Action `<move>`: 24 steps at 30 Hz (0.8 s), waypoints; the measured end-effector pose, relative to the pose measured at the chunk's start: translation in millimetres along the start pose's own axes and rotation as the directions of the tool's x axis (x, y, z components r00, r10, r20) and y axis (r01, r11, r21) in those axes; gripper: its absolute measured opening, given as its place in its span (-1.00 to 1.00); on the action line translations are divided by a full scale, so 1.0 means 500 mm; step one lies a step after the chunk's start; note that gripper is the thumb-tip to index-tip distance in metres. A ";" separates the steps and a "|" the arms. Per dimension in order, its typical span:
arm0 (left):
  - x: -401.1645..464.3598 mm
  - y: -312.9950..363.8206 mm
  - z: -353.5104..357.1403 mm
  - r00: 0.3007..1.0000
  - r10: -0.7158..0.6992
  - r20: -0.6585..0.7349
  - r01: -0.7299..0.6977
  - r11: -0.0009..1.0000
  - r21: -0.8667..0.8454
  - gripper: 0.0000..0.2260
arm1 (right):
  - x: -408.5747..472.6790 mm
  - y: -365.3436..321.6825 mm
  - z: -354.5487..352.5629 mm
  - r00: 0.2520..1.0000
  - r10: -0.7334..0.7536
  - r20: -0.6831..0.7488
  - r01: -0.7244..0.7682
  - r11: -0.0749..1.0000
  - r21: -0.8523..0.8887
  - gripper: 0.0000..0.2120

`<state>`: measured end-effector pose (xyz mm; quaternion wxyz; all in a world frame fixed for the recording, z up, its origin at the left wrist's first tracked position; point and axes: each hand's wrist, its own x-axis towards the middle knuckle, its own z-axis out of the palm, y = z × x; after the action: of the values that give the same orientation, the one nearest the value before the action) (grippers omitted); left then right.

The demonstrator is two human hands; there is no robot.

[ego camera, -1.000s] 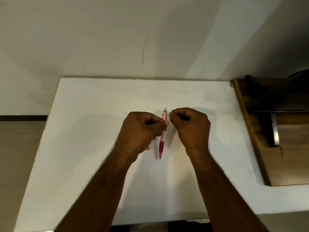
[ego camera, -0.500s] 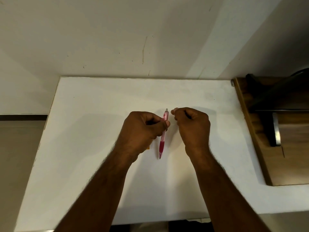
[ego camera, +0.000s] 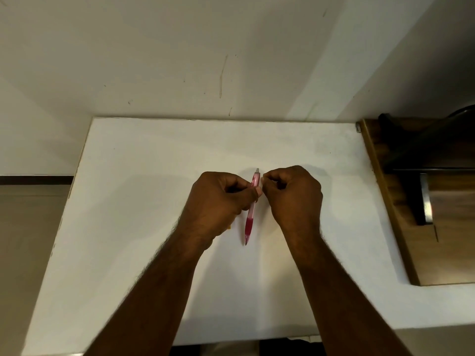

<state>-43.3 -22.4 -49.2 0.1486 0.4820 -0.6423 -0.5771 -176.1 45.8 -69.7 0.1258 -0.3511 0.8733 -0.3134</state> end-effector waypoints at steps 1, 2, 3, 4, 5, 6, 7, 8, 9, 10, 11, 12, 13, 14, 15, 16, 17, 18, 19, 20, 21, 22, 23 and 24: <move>0.000 0.000 0.000 1.000 -0.003 0.000 0.003 1.000 -0.002 -0.87 | 0.001 0.000 -0.001 1.000 -0.001 0.013 0.001 1.000 -0.016 -0.87; 0.000 0.000 0.000 1.000 -0.004 0.000 0.004 1.000 0.000 -0.87 | 0.001 0.001 -0.002 1.000 0.000 0.024 0.000 1.000 -0.024 -0.86; 0.000 0.001 0.000 1.000 -0.002 0.000 0.002 1.000 0.004 -0.87 | 0.002 0.001 -0.003 0.999 0.002 0.032 -0.001 1.000 -0.026 -0.86; 0.000 0.000 0.000 1.000 0.000 0.000 0.000 1.000 0.007 -0.88 | 0.001 0.001 -0.004 0.999 0.003 0.039 -0.002 1.000 -0.026 -0.86; 0.000 0.000 0.000 1.000 0.001 0.000 -0.001 1.000 0.008 -0.88 | 0.002 0.001 -0.005 0.999 0.004 0.047 -0.002 1.000 -0.028 -0.85; 0.000 0.000 0.000 1.000 -0.001 -0.002 0.001 1.000 0.008 -0.88 | 0.003 0.002 -0.005 0.998 0.005 0.057 -0.004 1.000 -0.031 -0.84; 0.000 -0.001 0.000 1.000 -0.002 -0.005 0.002 1.000 0.012 -0.89 | 0.004 0.002 -0.005 0.998 0.008 0.067 -0.005 0.999 -0.034 -0.83; 0.000 -0.001 0.000 1.000 -0.002 -0.008 0.002 1.000 0.017 -0.89 | 0.005 0.002 -0.005 0.997 0.009 0.079 -0.005 0.999 -0.039 -0.81; 0.001 -0.001 0.000 1.000 -0.002 -0.009 0.002 1.000 0.021 -0.89 | 0.006 0.003 -0.006 0.996 0.007 0.091 -0.003 0.999 -0.043 -0.80; 0.000 -0.001 0.001 1.000 -0.004 -0.009 0.004 1.000 0.022 -0.89 | 0.006 0.003 -0.007 0.995 0.004 0.102 0.001 0.999 -0.045 -0.78; 0.000 0.000 0.001 1.000 -0.007 -0.009 0.007 1.000 0.022 -0.89 | 0.007 0.003 -0.010 0.994 0.003 0.113 0.001 0.999 -0.036 -0.76; 0.000 0.001 0.001 1.000 -0.013 -0.008 0.013 1.000 0.020 -0.89 | 0.007 0.001 -0.014 0.993 0.005 0.116 -0.003 1.000 -0.015 -0.74; -0.001 0.002 0.000 1.000 -0.018 -0.007 0.018 1.000 0.016 -0.88 | 0.007 -0.002 -0.020 0.995 0.008 0.102 -0.010 1.000 0.023 -0.74; -0.002 0.004 0.000 1.000 -0.021 -0.005 0.021 1.000 0.012 -0.88 | 0.008 -0.005 -0.027 0.997 0.016 0.073 -0.022 0.997 0.080 -0.79; -0.002 0.005 -0.001 1.000 -0.024 -0.002 0.024 1.000 0.008 -0.87 | 0.011 -0.008 -0.034 0.998 0.038 0.045 -0.045 0.986 0.163 -0.87; -0.002 0.005 -0.001 1.000 -0.026 -0.001 0.026 1.000 0.007 -0.86 | 0.013 -0.010 -0.040 0.996 0.074 0.043 -0.083 0.959 0.270 -0.94; -0.002 0.006 -0.001 1.000 -0.028 -0.002 0.028 1.000 0.009 -0.86 | 0.015 -0.014 -0.046 0.991 0.114 0.073 -0.133 0.919 0.371 -0.94; -0.003 0.006 0.000 1.000 -0.030 -0.004 0.030 0.999 0.013 -0.86 | 0.015 -0.017 -0.049 0.982 0.141 0.125 -0.182 0.879 0.441 -0.91; -0.003 0.006 0.001 0.999 -0.032 -0.007 0.032 0.999 0.018 -0.86 | 0.015 -0.020 -0.051 0.972 0.149 0.184 -0.221 0.851 0.476 -0.88; -0.003 0.006 0.003 0.999 -0.033 -0.010 0.034 0.999 0.024 -0.86 | 0.014 -0.023 -0.050 0.961 0.145 0.234 -0.246 0.835 0.492 -0.85; -0.002 0.006 0.004 0.999 -0.033 -0.010 0.033 0.999 0.030 -0.87 | 0.013 -0.025 -0.048 0.955 0.137 0.262 -0.256 0.828 0.499 -0.85; -0.002 0.006 0.004 0.999 -0.031 -0.009 0.031 0.999 0.035 -0.88 | 0.012 -0.026 -0.046 0.954 0.130 0.269 -0.254 0.826 0.502 -0.87; -0.002 0.006 0.005 1.000 -0.029 -0.006 0.029 0.999 0.038 -0.89 | 0.012 -0.026 -0.044 0.957 0.122 0.264 -0.244 0.831 0.500 -0.89; -0.003 0.007 0.005 1.000 -0.028 -0.002 0.028 0.999 0.040 -0.89 | 0.013 -0.026 -0.041 0.961 0.111 0.252 -0.226 0.842 0.491 -0.90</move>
<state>-46.0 -20.4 -46.1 0.1312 0.4942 -0.6466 -0.5660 -182.9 43.7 -45.5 0.3354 -0.2578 0.7664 -0.4834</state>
